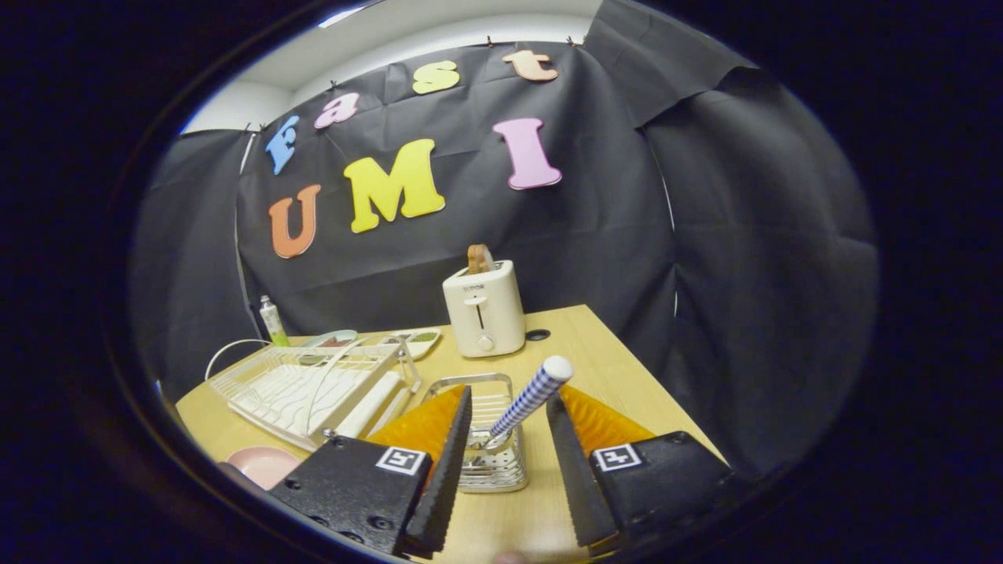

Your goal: Take the plate from the dish rack, then take the spoon from the basket and place it into the plate.

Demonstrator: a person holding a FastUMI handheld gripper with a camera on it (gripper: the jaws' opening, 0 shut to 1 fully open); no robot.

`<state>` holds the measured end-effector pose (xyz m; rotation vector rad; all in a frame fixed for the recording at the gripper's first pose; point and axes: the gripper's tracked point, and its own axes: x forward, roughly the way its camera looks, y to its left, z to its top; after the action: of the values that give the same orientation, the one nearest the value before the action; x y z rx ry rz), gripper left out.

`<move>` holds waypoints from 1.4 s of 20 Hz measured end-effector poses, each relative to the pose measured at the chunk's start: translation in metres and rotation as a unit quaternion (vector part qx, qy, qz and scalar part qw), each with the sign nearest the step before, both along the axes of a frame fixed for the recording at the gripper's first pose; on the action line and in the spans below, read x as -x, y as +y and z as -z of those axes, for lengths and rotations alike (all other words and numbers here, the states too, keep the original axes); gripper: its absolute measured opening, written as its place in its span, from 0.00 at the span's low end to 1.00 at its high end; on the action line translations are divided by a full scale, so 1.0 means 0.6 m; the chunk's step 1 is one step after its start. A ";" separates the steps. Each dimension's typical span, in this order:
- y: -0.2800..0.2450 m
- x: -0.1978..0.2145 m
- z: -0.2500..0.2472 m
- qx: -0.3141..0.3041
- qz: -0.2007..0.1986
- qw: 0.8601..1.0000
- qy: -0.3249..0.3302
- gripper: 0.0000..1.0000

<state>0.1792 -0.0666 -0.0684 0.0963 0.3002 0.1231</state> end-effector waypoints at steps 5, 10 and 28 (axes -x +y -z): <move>0.003 0.001 -0.005 0.007 -0.007 1.000 0.009 0.34; 0.032 0.008 -0.019 -0.033 -0.030 0.999 0.028 0.17; 0.164 0.172 -0.224 -0.005 -0.034 0.998 -0.059 0.08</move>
<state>0.0759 0.0319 0.0661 0.0881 0.1850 0.1974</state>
